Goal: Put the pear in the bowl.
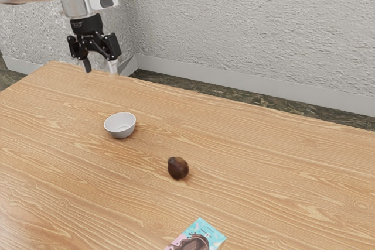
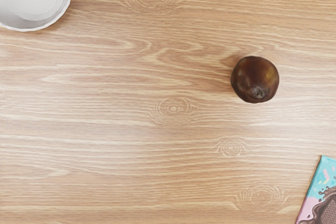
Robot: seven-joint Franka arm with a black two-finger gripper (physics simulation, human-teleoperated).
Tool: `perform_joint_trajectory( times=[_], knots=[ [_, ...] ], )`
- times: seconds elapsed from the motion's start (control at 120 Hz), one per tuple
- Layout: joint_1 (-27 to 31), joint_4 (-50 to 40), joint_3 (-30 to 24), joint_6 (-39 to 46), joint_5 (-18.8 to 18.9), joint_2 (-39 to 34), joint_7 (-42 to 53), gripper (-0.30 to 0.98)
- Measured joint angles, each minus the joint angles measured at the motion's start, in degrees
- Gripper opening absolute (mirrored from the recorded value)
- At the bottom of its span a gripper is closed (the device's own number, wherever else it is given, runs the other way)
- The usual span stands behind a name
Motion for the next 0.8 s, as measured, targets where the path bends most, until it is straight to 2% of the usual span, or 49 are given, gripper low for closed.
perform_joint_trajectory(
  times=[0.133,0.233,0.417,0.667,0.8],
  knots=[
    [-0.38,-0.09,0.53,3.54,0.32,1.56,0.36,0.67],
    [-5.17,-1.93,0.70,7.37,0.57,5.93,-1.25,0.67],
    [-11.99,-8.38,0.75,15.89,0.90,9.69,-7.85,0.66],
    [-17.50,-10.18,0.76,27.73,0.97,15.91,-17.18,0.66],
    [-18.68,-13.92,0.86,33.52,1.06,17.26,-21.20,0.66]
  ],
)
